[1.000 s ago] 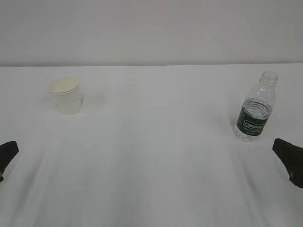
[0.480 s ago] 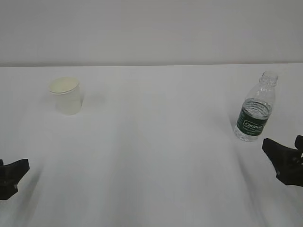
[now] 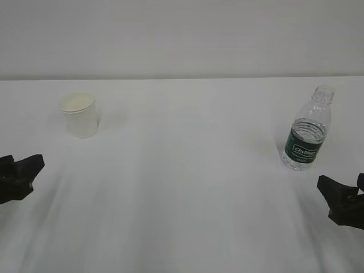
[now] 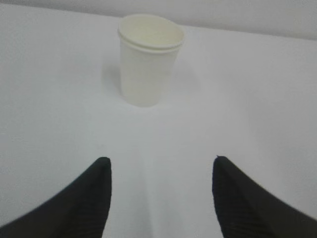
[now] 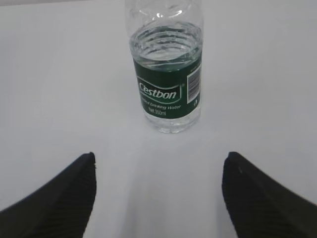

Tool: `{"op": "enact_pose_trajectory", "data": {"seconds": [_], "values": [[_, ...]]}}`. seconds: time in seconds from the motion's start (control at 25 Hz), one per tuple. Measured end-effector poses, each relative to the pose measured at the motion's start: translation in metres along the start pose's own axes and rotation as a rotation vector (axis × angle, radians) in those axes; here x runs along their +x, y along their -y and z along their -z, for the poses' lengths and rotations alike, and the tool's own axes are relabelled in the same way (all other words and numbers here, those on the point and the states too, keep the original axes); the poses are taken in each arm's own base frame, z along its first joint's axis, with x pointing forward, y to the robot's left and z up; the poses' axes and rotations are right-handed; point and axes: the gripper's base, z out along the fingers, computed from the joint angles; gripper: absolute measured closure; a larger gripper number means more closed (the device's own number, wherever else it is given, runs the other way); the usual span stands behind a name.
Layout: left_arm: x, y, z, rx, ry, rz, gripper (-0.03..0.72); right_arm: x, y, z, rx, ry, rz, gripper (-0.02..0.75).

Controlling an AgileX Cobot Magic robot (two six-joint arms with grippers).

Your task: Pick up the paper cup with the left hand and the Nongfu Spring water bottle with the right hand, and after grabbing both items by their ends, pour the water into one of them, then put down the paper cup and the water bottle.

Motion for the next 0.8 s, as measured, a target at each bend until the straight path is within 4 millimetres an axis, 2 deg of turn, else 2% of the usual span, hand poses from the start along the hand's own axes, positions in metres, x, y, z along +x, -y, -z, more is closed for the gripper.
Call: {"op": "enact_pose_trajectory", "data": {"seconds": [0.4, 0.6, 0.8], "values": [[-0.020, 0.004, -0.025, 0.043, 0.081, -0.021, 0.219, -0.011, 0.001, -0.012, 0.002, 0.052, 0.010, 0.144], [-0.013, 0.004, -0.036, 0.064, 0.047, -0.032, 0.202, -0.009, 0.003, -0.022, 0.004, 0.037, 0.013, 0.145], [-0.005, 0.003, -0.044, 0.072, 0.012, -0.035, 0.143, 0.000, 0.004, -0.037, 0.003, -0.012, 0.008, 0.145]]}}
